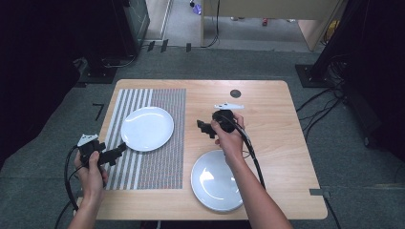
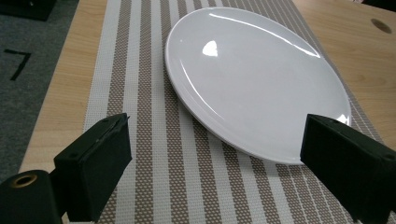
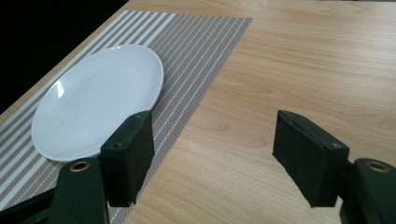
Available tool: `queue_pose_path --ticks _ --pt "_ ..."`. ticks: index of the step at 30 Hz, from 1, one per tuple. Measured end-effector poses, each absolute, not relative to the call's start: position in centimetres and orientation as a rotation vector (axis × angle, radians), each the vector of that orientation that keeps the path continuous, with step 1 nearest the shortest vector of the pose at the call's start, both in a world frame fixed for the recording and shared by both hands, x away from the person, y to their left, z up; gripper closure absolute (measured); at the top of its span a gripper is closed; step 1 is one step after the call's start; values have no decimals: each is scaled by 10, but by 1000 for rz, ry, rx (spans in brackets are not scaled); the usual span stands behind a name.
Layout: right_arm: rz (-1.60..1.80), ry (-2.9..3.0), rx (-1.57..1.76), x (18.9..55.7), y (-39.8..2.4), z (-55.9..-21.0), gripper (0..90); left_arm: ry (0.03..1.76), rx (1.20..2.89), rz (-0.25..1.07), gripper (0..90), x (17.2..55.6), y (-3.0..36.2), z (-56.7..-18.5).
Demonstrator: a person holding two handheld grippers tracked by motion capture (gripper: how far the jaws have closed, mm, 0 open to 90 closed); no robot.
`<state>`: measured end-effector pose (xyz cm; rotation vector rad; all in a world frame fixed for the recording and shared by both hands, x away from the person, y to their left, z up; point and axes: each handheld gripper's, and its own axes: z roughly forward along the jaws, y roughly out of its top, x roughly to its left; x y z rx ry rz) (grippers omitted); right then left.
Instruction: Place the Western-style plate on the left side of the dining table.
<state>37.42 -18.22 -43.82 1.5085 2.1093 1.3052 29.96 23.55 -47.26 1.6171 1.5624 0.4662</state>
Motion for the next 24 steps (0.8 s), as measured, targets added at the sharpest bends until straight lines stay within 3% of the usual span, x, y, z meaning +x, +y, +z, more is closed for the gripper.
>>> queue_pose_path --ticks 24 --pt "1298 2052 1470 321 -248 -441 285 1521 1643 515 76 243 231 -489"
